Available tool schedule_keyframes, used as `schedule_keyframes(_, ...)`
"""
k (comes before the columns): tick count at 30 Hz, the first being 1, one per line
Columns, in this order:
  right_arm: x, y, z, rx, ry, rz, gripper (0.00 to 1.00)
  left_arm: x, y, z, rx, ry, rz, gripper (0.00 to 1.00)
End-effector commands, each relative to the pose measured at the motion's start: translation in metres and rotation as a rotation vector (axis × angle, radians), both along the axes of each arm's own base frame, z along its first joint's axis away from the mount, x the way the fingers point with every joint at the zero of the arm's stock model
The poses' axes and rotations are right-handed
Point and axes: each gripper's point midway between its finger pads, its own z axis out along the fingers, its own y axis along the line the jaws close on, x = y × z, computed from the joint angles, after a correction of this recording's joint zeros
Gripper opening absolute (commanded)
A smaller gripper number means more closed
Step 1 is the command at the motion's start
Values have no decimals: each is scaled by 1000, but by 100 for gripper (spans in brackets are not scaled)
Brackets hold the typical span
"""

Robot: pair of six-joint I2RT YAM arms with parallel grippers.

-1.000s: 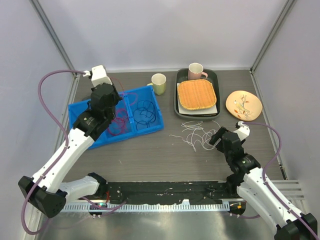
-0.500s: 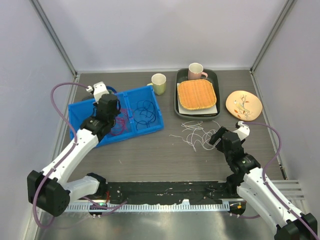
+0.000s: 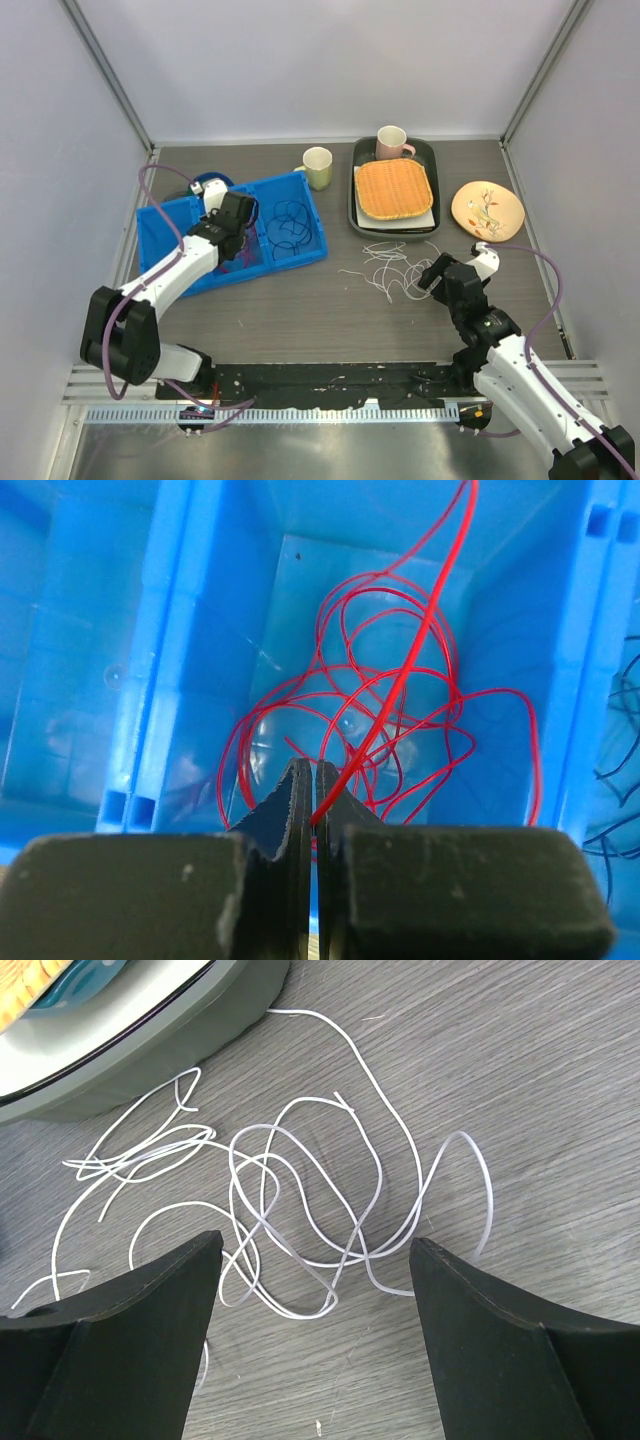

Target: Untangle the cables

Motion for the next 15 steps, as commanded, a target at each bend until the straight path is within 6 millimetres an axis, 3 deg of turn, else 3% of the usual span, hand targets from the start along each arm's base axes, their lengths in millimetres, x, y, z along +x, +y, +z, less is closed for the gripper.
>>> schedule_keyframes(1, 5, 0, 4, -2, -25, -4, 81, 8, -6, 1, -21, 9, -17, 0)
schedule_keyframes(4, 5, 0, 4, -4, -21, 0, 81, 10, -15, 10, -61, -14, -61, 29)
schedule_keyframes(5, 5, 0, 3, -8, -18, 2, 81, 9, -17, 12, -69, -21, -74, 34)
schedule_keyframes(7, 6, 1, 5, -6, -22, 7, 81, 8, -22, 27, -107, -67, -96, 52)
schedule_keyframes(12, 8, 5, 9, -8, -24, 34, 81, 0, -37, 71, -215, -188, -183, 69)
schedule_keyframes(15, 8, 7, 13, -10, -33, 53, 81, -11, -46, 97, -287, -260, -245, 98)
